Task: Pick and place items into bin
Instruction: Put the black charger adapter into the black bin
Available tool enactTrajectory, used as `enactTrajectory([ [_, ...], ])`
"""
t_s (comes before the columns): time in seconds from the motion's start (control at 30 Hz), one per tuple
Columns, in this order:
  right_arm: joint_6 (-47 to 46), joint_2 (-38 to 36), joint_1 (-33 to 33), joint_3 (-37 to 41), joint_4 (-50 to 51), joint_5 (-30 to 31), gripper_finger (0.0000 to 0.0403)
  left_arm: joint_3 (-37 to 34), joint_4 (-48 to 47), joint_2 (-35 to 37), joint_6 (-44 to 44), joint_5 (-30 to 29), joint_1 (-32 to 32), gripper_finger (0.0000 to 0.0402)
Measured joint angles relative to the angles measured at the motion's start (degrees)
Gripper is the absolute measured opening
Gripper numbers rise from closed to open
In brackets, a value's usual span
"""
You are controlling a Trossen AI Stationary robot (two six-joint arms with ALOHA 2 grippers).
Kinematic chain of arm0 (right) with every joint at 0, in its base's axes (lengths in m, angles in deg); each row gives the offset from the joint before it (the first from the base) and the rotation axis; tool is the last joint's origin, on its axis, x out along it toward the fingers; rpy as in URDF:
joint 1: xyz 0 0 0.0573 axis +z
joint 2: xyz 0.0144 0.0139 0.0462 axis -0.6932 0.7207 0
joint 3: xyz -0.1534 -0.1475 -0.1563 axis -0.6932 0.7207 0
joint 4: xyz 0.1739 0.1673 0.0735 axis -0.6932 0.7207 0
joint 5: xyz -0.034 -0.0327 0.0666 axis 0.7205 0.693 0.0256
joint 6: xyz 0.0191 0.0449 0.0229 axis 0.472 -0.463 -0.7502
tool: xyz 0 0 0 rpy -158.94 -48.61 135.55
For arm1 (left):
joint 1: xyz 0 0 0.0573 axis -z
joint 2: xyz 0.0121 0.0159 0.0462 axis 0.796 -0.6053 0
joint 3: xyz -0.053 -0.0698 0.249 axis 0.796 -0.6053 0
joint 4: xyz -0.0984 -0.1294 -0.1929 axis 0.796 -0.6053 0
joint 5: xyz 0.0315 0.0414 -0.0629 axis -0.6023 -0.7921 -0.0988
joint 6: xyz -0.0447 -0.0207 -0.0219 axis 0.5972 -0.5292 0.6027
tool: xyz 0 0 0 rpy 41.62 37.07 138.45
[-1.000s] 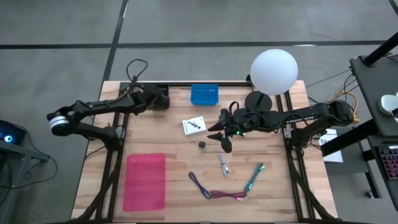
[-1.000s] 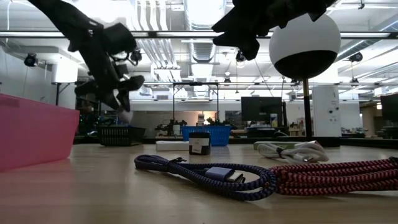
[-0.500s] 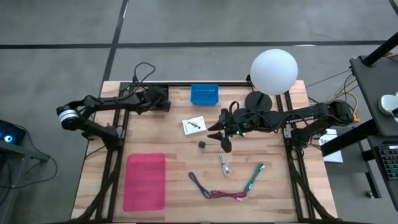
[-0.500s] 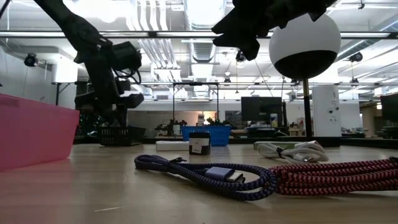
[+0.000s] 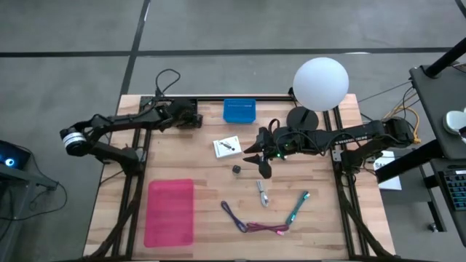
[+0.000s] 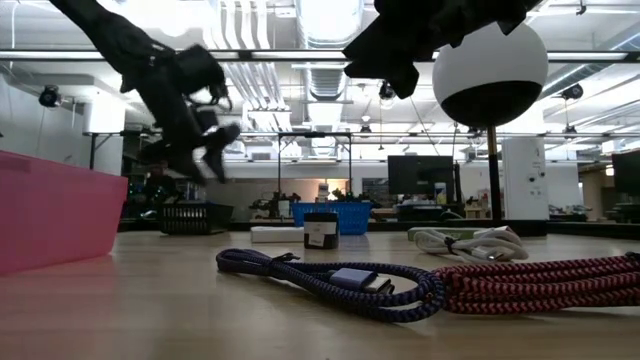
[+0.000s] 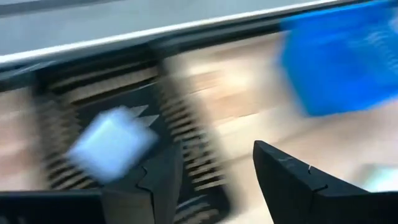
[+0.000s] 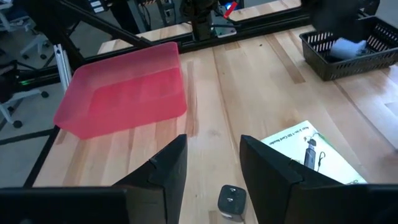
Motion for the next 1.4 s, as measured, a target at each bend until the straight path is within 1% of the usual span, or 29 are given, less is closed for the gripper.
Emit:
enactTrajectory([
  [0.13,0.2,0.0,0.0,0.0,0.0,0.0,0.0133,-0.5,12.6,2.8,-8.3,17.4,1.3,0.0179],
  [0.2,0.3,0.0,0.0,0.0,0.0,0.0,0.0131,-0.6,18.1,3.7,-10.6,25.3,2.9,0.0179],
  [0.27,0.3,0.0,0.0,0.0,0.0,0.0,0.0130,-0.6,23.2,3.8,-11.1,31.3,4.9,0.0179],
  [0.3,0.3,0.0,0.0,0.0,0.0,0.0,0.0130,-0.6,25.6,3.8,-11.7,33.5,6.0,0.0179],
  [0.33,0.4,0.0,0.0,0.0,0.0,0.0,0.0130,-0.6,28.2,3.8,-12.2,34.6,7.4,0.0179],
  [0.43,0.5,0.0,0.0,0.0,0.2,0.0,0.0133,-0.6,36.1,3.2,-16.1,35.0,12.4,0.0179],
  [0.57,0.4,0.0,0.0,0.0,2.3,-0.1,0.0134,-0.6,42.9,1.9,-23.6,35.1,18.5,0.0180],
  [0.67,0.3,0.0,0.0,0.0,5.5,-0.1,0.0130,-0.6,45.2,1.2,-23.6,35.2,21.2,0.0180],
  [0.9,0.3,0.0,0.0,0.0,12.3,-0.2,0.0125,-0.6,44.4,-1.4,-22.1,34.7,23.0,0.0180],
  [1.07,-0.7,0.0,0.0,0.0,14.2,-0.2,0.0130,0.0,45.0,-5.6,-17.9,33.9,22.9,0.0180],
  [1.23,-1.6,0.0,0.1,0.0,17.2,-0.2,0.0134,1.3,45.1,-10.0,-18.1,35.7,23.9,0.0180],
  [1.4,-1.7,0.0,0.0,0.0,21.9,-0.2,0.0131,4.3,44.9,-14.6,-18.3,37.3,24.8,0.0180],
])
